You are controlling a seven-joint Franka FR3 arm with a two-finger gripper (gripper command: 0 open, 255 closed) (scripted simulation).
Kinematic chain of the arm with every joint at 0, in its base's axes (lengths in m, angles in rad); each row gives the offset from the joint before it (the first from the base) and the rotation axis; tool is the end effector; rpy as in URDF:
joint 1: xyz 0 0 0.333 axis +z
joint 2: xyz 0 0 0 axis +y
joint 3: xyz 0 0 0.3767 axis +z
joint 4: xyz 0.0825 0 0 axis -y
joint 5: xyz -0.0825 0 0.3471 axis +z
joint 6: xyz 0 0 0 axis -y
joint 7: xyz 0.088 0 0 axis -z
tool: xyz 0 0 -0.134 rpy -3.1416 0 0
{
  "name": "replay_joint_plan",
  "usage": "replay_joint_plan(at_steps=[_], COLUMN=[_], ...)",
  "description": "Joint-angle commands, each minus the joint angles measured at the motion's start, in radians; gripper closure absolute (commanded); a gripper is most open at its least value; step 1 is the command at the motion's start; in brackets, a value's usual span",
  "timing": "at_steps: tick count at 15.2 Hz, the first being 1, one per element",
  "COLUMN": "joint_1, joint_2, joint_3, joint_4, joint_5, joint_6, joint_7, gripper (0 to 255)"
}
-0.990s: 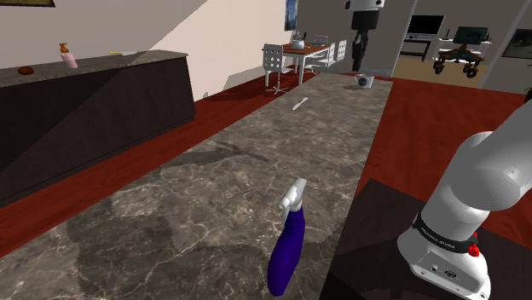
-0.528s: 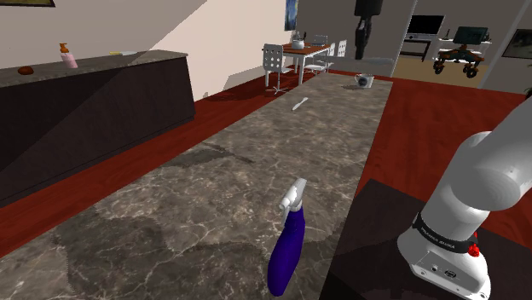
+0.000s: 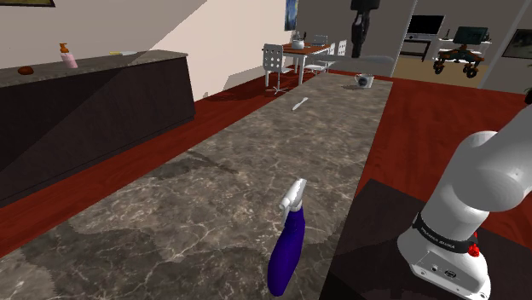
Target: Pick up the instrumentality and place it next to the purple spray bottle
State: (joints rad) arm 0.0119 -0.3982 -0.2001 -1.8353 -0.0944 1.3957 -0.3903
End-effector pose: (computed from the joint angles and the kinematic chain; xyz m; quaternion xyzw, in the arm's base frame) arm 0.3355 -0.1014 0.6987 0.9944 0.1023 -0.0258 0.0010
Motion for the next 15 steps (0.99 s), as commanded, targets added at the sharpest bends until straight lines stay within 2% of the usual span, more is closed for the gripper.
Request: replay_joint_plan(at_steps=[1, 8, 15], joint_1=[0.013, 0.061, 0.109], joint_2=[-0.028, -0.098, -0.115], joint_3=[0.037, 0.168, 0.301], joint_4=[-0.029, -0.092, -0.103], joint_5=[0.012, 0.073, 0.148], joint_6=[-0.002, -0.016, -0.02], joint_7=[0.052, 0.228, 0.403], gripper=[255, 255, 255])
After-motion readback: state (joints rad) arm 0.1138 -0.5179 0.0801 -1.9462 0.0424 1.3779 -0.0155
